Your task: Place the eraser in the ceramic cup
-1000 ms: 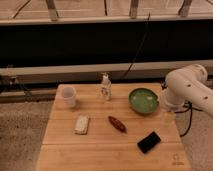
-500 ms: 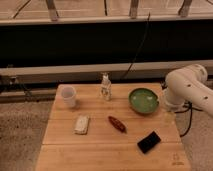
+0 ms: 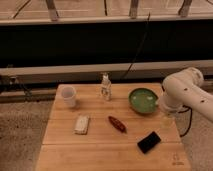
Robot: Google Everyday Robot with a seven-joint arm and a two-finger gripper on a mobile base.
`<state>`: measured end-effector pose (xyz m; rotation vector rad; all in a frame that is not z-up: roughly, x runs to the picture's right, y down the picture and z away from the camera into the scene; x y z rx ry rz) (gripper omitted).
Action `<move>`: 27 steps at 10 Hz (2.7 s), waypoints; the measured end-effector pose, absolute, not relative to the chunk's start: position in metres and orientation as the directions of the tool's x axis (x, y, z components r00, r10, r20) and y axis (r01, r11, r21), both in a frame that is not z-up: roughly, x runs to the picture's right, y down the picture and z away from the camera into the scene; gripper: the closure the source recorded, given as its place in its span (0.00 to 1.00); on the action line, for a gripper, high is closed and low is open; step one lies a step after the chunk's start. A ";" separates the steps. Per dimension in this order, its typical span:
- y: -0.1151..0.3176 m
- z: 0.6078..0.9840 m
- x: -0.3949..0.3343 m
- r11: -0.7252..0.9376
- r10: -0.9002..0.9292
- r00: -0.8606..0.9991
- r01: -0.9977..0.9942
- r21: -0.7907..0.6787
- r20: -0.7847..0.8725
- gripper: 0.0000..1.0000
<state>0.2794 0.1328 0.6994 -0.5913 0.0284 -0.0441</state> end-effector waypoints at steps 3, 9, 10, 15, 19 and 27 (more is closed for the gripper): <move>0.150 0.710 0.276 0.816 -0.108 0.994 0.097 -0.570 0.015 0.20; 0.182 0.722 0.272 0.759 -0.258 0.960 0.269 -0.593 0.106 0.20; 0.186 0.724 0.270 0.747 -0.284 0.951 0.300 -0.594 0.123 0.20; 0.213 0.739 0.271 0.691 -0.368 0.910 0.405 -0.599 0.191 0.20; 0.231 0.749 0.273 0.658 -0.406 0.883 0.462 -0.595 0.237 0.20; 0.261 0.770 0.266 0.595 -0.465 0.823 0.563 -0.573 0.326 0.20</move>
